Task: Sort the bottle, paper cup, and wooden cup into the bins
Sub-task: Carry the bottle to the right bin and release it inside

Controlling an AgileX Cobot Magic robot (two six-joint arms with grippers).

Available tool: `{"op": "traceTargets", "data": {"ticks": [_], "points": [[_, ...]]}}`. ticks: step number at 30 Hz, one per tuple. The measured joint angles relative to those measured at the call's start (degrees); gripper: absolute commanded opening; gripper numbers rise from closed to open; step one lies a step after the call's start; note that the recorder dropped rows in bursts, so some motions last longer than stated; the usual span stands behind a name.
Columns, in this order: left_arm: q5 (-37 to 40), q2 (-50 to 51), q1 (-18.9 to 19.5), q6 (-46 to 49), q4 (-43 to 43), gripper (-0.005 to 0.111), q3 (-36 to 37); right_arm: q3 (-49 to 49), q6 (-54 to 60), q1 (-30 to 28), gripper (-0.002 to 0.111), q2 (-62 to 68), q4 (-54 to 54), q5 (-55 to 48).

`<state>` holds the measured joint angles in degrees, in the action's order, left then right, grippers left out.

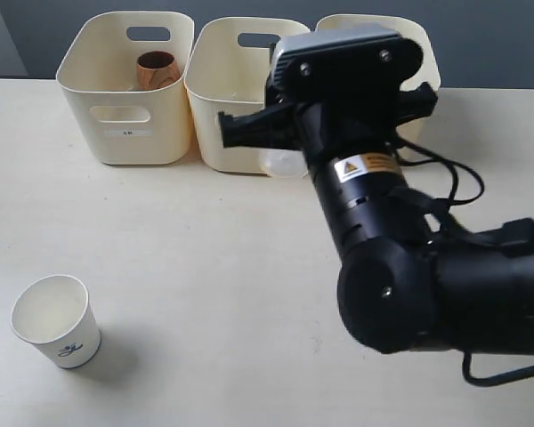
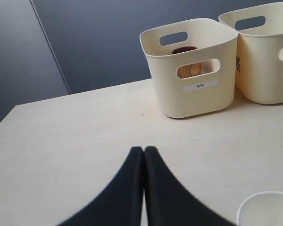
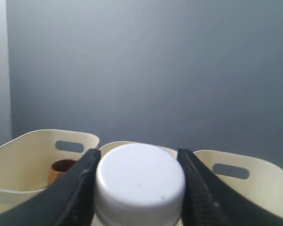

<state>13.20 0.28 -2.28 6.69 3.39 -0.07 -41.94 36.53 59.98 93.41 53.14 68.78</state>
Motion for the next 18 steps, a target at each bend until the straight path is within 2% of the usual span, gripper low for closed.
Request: {"op": "traceTargets", "data": {"ticks": [5, 10, 18], "points": [[0.0, 0.0, 0.0, 0.0, 0.0, 0.000, 0.0, 0.0, 5.5, -4.3, -0.001, -4.2, 3.2, 0.3], [0.0, 0.0, 0.0, 0.0, 0.0, 0.000, 0.0, 0.0, 6.2, -10.6, -0.001, -5.9, 2.0, 0.8], [0.0, 0.0, 0.0, 0.0, 0.0, 0.000, 0.0, 0.0, -0.5, -20.8, -0.001, -6.1, -6.7, -3.5]]}}
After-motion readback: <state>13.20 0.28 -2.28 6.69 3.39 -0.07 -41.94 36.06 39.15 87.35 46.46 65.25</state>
